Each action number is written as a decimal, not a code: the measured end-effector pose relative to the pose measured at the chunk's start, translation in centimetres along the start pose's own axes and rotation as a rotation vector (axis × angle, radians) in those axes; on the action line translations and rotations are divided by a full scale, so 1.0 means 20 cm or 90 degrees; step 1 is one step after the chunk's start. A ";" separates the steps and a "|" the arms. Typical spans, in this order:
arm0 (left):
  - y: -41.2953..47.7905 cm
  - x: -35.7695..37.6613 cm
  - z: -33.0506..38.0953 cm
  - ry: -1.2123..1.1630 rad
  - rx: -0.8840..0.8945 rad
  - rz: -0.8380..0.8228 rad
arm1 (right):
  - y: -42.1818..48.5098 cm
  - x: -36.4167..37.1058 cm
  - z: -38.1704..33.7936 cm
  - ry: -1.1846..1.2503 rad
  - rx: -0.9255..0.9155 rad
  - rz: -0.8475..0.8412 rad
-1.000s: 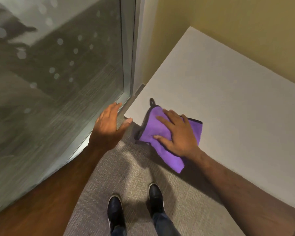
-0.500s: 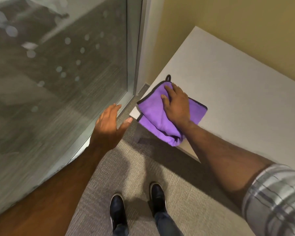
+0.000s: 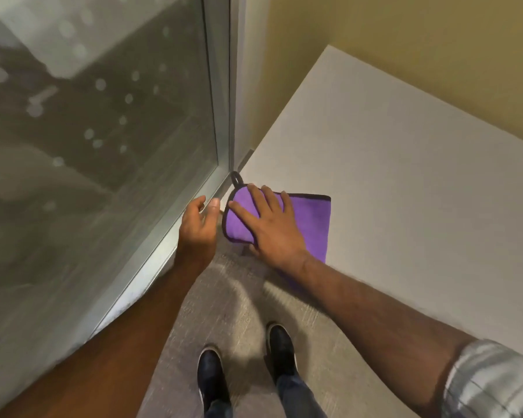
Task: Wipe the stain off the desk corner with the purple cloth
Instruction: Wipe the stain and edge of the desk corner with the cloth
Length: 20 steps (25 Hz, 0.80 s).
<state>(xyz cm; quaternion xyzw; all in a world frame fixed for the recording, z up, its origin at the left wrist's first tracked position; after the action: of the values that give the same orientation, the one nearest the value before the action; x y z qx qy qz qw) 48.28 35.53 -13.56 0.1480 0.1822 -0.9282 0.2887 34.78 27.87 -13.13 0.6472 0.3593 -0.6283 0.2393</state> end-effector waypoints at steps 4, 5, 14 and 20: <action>-0.03 0.02 0.02 0.029 0.020 -0.011 | -0.27 -0.01 0.20 0.015 -0.010 0.033; -0.03 0.02 0.02 0.027 0.025 -0.017 | -0.32 -0.02 0.24 0.036 -0.004 0.046; -0.06 -0.08 0.01 0.034 0.052 -0.014 | -0.38 -0.09 0.31 0.206 0.059 0.132; -0.08 -0.06 -0.07 0.041 -0.001 -0.030 | -0.19 -0.12 0.23 0.267 0.144 0.136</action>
<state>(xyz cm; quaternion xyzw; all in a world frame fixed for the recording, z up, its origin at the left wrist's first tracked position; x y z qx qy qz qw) 48.47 37.84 -13.99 0.1735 0.1955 -0.9293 0.2608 29.05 26.33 -10.70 0.8203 0.2578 -0.4878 0.1506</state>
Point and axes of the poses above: each hand's wrist, its own y-axis towards the middle knuckle, its own x-axis out of the palm, z = x × y, the point moved 6 cm from there along y, towards the middle knuckle, and after that the axes turned 6 degrees about y, right-handed, at the moved point
